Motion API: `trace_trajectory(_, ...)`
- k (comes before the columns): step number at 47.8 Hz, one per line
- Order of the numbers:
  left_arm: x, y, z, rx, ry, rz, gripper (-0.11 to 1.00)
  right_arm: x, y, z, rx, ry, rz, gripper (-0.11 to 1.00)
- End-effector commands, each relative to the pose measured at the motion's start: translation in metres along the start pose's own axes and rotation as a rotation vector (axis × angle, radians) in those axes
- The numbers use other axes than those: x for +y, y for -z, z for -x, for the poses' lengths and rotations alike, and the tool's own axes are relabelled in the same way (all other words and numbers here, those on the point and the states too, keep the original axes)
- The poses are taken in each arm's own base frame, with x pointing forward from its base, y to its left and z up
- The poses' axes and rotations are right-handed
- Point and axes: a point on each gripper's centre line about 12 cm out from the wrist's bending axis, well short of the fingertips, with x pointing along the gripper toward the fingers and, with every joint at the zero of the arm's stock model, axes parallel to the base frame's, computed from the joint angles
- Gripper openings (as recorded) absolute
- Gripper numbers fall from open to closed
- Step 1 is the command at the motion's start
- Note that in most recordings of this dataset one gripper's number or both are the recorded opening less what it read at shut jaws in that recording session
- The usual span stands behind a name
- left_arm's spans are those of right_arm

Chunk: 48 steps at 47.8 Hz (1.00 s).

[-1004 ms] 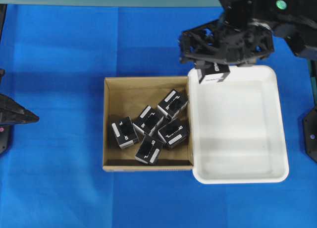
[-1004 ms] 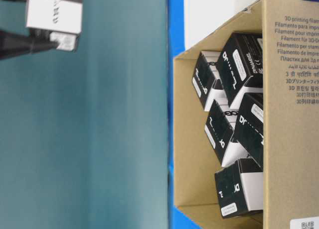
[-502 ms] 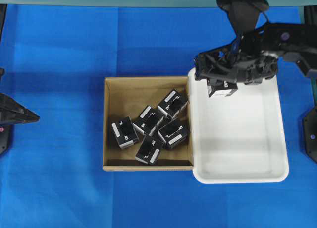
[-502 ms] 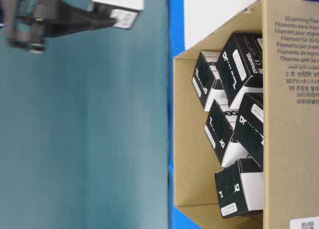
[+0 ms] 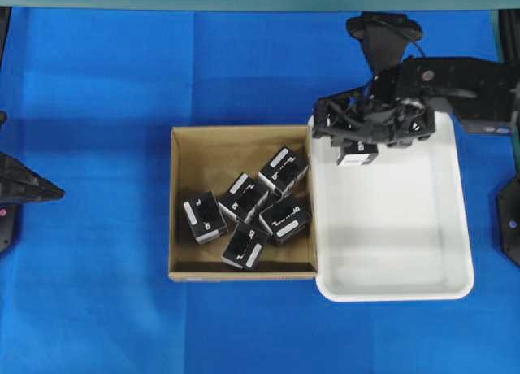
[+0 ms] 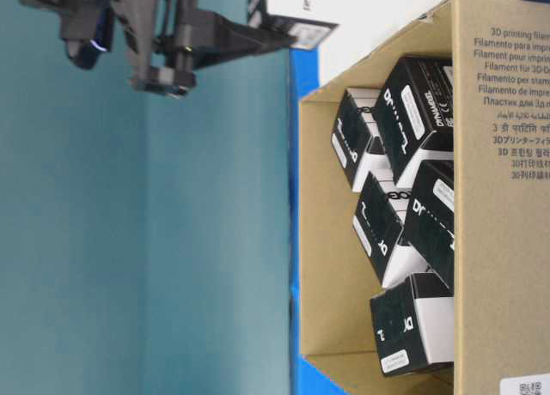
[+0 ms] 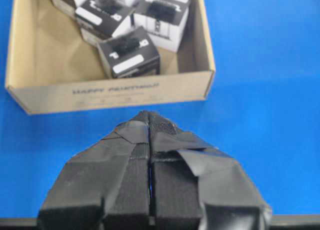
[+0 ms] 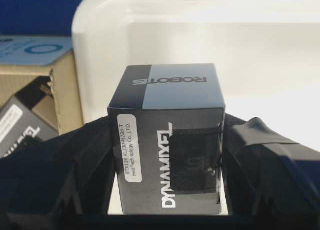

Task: Pick a box that is randomly placed inside the cardboard box.
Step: 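Lower the held box into the white tray near its left edge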

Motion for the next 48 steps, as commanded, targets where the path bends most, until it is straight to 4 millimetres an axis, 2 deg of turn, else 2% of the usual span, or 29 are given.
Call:
trace_trajectory(1,0.0,-0.011,0.004,-0.031,0.0,0.0,-0.07,0.005,-0.002,-0.006,-0.007,-0.02,-0.007,0.63)
trace_trajectory(26,0.0,-0.009,0.0,-0.015,0.0,-0.003,-0.07,0.002,0.001,-0.04,0.01,0.026,-0.008,0.63)
trace_trajectory(48,0.0,-0.01,0.001,-0.02,0.0,-0.003,-0.07,0.001,0.002,-0.043,0.01,0.018,-0.008,0.63)
